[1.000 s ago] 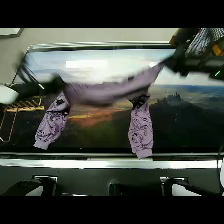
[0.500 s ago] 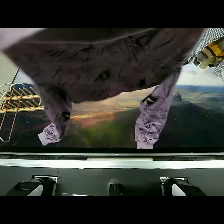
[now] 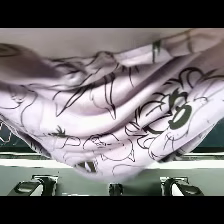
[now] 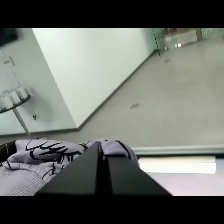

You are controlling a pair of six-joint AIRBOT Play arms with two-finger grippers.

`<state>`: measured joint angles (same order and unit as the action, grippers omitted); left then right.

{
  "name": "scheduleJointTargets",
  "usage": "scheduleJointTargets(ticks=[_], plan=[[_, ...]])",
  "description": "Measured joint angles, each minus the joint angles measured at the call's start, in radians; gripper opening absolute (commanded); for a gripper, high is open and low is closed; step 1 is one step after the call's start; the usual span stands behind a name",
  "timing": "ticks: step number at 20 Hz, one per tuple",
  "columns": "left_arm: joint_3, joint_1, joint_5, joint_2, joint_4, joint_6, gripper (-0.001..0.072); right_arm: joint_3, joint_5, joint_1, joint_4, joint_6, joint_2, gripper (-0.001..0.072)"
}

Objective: Fold the clothes and pants, and hang the long-sleeved shirts on hangers.

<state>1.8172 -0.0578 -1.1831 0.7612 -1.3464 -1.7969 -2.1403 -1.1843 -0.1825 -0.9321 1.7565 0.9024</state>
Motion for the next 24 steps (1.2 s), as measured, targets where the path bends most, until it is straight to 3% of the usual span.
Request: scheduleJointTargets(ticks=[3, 7, 13, 15, 16, 17, 18, 19, 21, 24], plan=[[-0.092, 0.000, 0.014, 0.112, 0.010, 0.000, 0.0025, 0.049, -0.093, 0.000, 0.011, 0.074, 0.142, 0.0038], [-0.163, -0.002, 0.143, 0.379, 0.086, 0.065, 0.0025, 0.153, -0.136, 0.040, 0.043, 0.124, 0.397, 0.0039], [-0.181, -0.012, 0.392, 0.813, 0.166, 0.112, 0.0026, 0.196, 0.085, 0.163, -0.020, 0.094, 0.802, 0.0039], [-0.182, -0.013, 0.411, 0.912, 0.194, 0.115, 0.0046, 0.200, 0.152, 0.187, -0.039, 0.089, 0.903, 0.0091], [-0.182, -0.013, 0.407, 0.952, 0.208, 0.116, 0.0193, 0.200, 0.169, 0.196, -0.045, 0.088, 0.945, 0.0180], [-0.182, -0.013, 0.399, 0.979, 0.222, 0.115, 0.0478, 0.201, 0.175, 0.203, -0.045, 0.086, 0.975, 0.0307], [-0.182, -0.013, 0.394, 0.997, 0.234, 0.114, 0.0674, 0.201, 0.175, 0.207, -0.045, 0.085, 0.997, 0.0374], [-0.181, -0.011, 0.377, 1.007, 0.245, 0.106, 0.0690, 0.201, 0.163, 0.208, -0.045, 0.084, 1.008, 0.0394], [-0.175, 0.007, 0.340, 1.000, 0.257, 0.085, 0.0691, 0.199, 0.110, 0.195, -0.045, 0.055, 0.999, 0.0511], [-0.171, 0.058, 0.235, 0.924, 0.264, 0.046, 0.0691, 0.198, -0.044, 0.142, -0.062, -0.026, 0.914, 0.0519]])
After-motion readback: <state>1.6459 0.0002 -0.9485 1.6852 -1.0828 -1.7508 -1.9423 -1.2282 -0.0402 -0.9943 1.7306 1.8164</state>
